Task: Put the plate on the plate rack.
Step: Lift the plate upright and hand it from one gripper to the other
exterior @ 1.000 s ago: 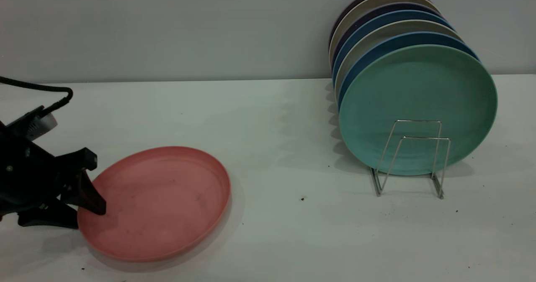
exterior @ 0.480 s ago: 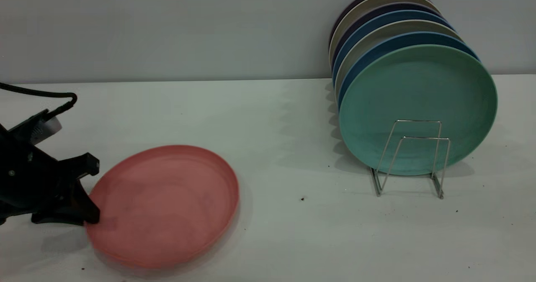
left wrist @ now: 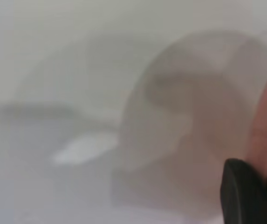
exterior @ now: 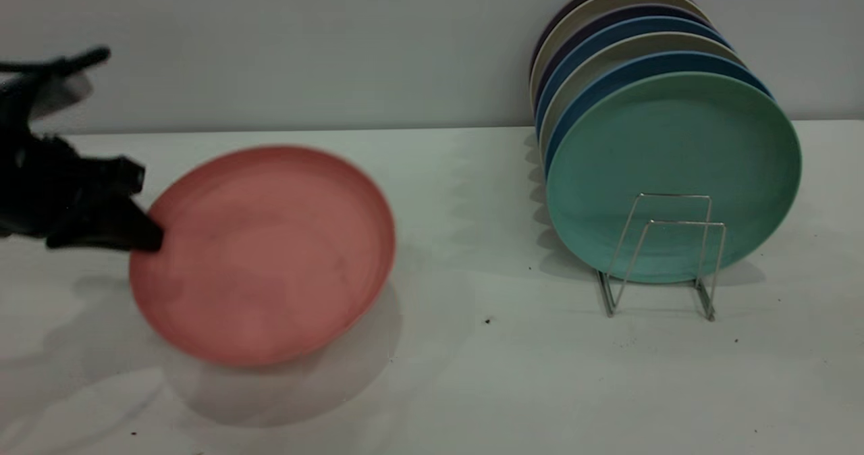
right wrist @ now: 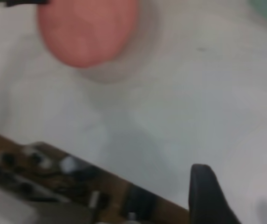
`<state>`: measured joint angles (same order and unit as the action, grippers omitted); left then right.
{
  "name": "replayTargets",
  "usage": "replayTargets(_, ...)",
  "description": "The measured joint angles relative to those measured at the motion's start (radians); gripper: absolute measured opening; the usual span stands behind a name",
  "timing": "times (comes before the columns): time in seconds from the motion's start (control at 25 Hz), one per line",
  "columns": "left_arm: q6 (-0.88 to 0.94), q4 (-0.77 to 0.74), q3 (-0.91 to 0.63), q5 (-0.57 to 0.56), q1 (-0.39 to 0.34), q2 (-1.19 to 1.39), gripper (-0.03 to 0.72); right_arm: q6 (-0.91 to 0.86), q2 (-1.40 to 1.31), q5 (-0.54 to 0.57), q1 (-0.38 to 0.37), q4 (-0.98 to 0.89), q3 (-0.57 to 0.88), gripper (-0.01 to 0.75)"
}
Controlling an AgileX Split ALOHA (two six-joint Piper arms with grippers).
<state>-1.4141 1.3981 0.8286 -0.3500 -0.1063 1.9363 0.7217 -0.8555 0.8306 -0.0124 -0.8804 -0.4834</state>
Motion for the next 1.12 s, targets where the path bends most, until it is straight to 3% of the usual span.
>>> replayTargets(0.4,-0.068,0.028,0.009,-0.128,0.012,-0.015,0.014,0.451,-0.438,-0.073,0.000,-0.420,-0.009,0.381)
replayTargets(0.48,-0.076,0.050,0.009,-0.127,0.047,-0.015,0.014,0.559,-0.521,-0.075,0.000,-0.522,-0.010,0.381)
replayTargets(0.68,-0.084,0.125,0.009,-0.073,0.211,-0.015,0.014,0.776,-0.695,-0.047,0.000,-0.701,-0.011,0.381)
replayTargets(1.12,-0.147,0.295,0.009,-0.047,0.415,-0.015,0.014,0.954,-0.836,-0.041,0.000,-0.836,-0.019,0.381)
